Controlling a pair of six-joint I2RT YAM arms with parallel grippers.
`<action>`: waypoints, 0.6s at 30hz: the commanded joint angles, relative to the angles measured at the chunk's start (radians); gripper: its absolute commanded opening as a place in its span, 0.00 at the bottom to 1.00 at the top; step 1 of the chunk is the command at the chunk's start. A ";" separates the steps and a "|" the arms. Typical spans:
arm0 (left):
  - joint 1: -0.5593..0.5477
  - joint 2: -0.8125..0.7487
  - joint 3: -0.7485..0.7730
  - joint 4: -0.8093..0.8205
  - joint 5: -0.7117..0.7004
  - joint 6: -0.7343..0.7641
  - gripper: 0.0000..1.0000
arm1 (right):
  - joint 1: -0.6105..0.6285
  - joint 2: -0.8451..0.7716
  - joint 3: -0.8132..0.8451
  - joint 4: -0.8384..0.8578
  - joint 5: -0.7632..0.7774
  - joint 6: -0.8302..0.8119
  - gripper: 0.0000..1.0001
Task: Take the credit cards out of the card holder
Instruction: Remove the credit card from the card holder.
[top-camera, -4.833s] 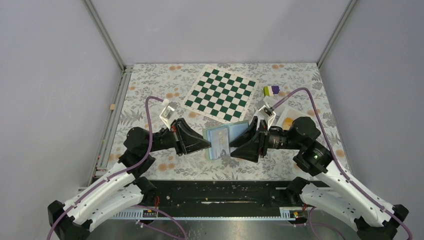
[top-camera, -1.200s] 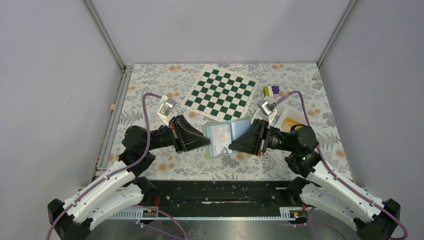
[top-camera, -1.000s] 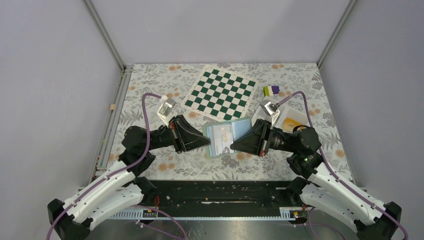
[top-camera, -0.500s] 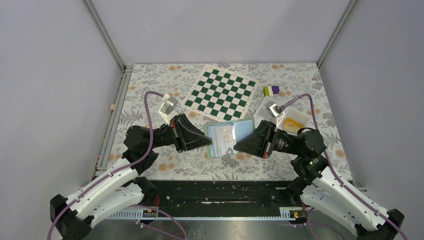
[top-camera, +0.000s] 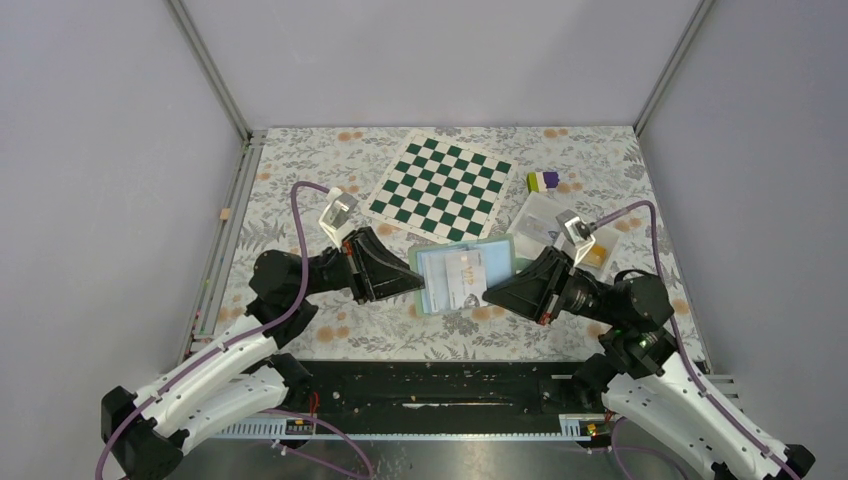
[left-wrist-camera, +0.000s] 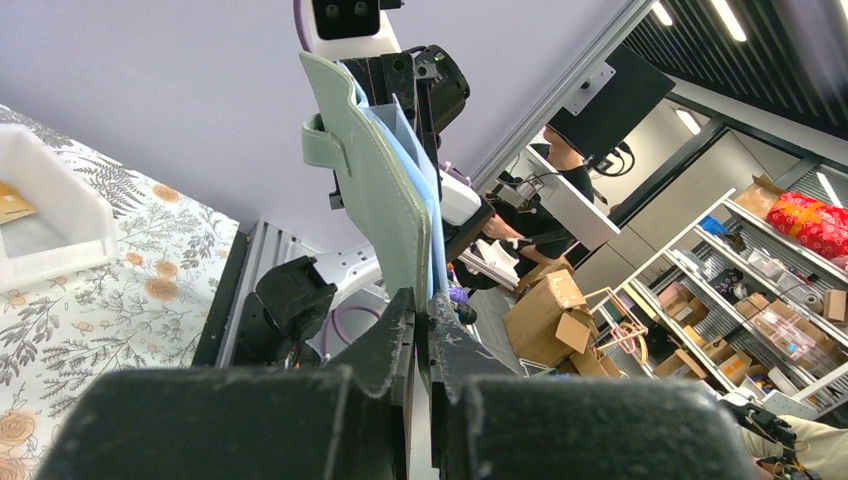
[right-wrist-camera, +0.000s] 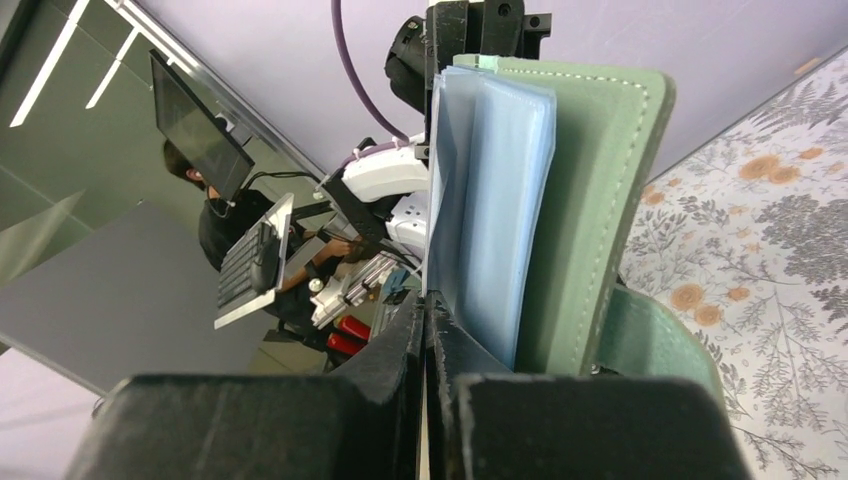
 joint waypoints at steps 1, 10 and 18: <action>0.011 -0.008 0.015 0.065 -0.001 0.009 0.00 | -0.008 -0.049 0.029 -0.040 0.045 -0.043 0.00; 0.081 -0.085 -0.015 -0.055 -0.103 0.095 0.00 | -0.008 -0.204 0.138 -0.369 0.278 -0.171 0.00; 0.144 -0.104 -0.030 -0.083 -0.084 0.122 0.00 | -0.008 -0.230 0.180 -0.510 0.523 -0.183 0.00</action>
